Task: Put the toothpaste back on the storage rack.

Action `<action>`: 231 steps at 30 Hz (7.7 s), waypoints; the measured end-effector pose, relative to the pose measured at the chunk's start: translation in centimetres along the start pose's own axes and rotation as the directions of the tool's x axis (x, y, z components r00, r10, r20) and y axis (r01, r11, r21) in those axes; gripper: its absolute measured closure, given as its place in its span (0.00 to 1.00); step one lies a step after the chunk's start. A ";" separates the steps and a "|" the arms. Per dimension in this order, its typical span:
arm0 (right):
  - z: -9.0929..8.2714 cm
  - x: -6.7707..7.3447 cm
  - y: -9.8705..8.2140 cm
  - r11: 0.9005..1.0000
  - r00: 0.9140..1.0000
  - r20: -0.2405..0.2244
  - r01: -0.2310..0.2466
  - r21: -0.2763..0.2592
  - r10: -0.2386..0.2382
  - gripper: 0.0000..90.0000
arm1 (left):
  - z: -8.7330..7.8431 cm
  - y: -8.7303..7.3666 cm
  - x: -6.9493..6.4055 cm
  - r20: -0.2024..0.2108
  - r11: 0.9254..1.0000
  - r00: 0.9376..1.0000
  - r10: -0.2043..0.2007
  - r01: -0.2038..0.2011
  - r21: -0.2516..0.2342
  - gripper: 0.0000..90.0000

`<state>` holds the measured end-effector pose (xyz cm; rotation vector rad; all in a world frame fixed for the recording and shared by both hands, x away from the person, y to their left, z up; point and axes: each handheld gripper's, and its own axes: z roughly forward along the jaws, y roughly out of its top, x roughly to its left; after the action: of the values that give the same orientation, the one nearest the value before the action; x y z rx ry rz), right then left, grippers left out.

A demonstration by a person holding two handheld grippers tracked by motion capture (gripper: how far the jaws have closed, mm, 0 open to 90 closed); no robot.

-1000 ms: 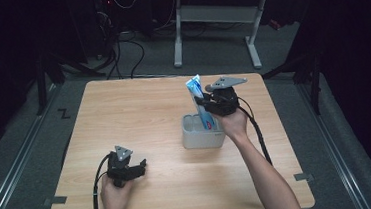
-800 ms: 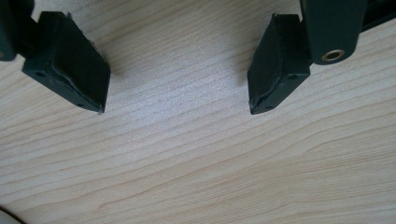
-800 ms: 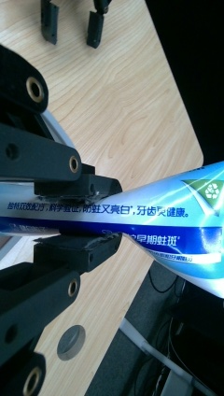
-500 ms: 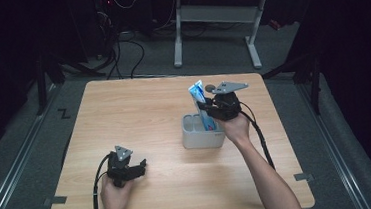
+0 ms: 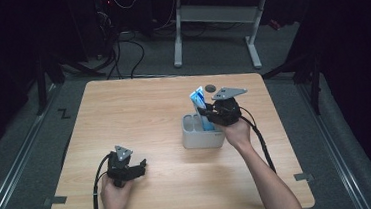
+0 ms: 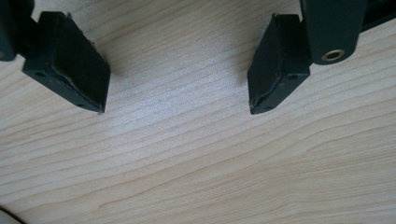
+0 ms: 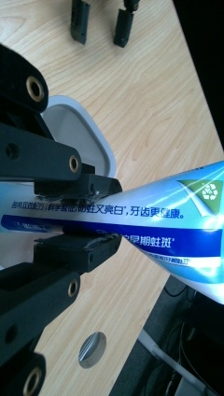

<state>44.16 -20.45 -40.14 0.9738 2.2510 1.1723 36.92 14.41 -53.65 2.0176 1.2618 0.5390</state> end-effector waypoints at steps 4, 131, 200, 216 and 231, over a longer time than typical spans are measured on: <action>-0.1 0.3 -0.1 1.000 1.000 0.005 0.021 0.015 -0.021 0.82 | 0.0 0.0 0.0 0.000 1.000 1.000 0.000 0.000 0.000 0.24; -8.8 -3.7 -5.1 0.980 0.983 0.066 -0.161 -0.120 0.170 0.58 | 0.0 0.0 0.0 -0.001 1.000 1.000 -0.006 0.006 -0.002 0.24; -12.9 -5.0 -11.4 0.943 0.946 0.119 -0.275 -0.190 0.300 0.60 | 0.0 0.0 0.0 -0.002 1.000 1.000 -0.005 0.005 -0.001 0.24; -11.8 -4.7 -13.3 0.942 0.940 0.117 -0.303 -0.147 0.320 0.60 | 0.0 0.0 0.0 -0.002 1.000 1.000 -0.005 0.005 -0.001 0.24; -11.1 -4.9 -14.7 0.937 0.931 0.131 -0.326 -0.123 0.341 0.60 | 0.0 0.0 0.0 -0.002 1.000 1.000 -0.006 0.006 -0.001 0.24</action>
<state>34.63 -35.85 -45.94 1.3956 1.9384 1.2865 36.93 14.36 -53.65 2.0117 1.2682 0.5387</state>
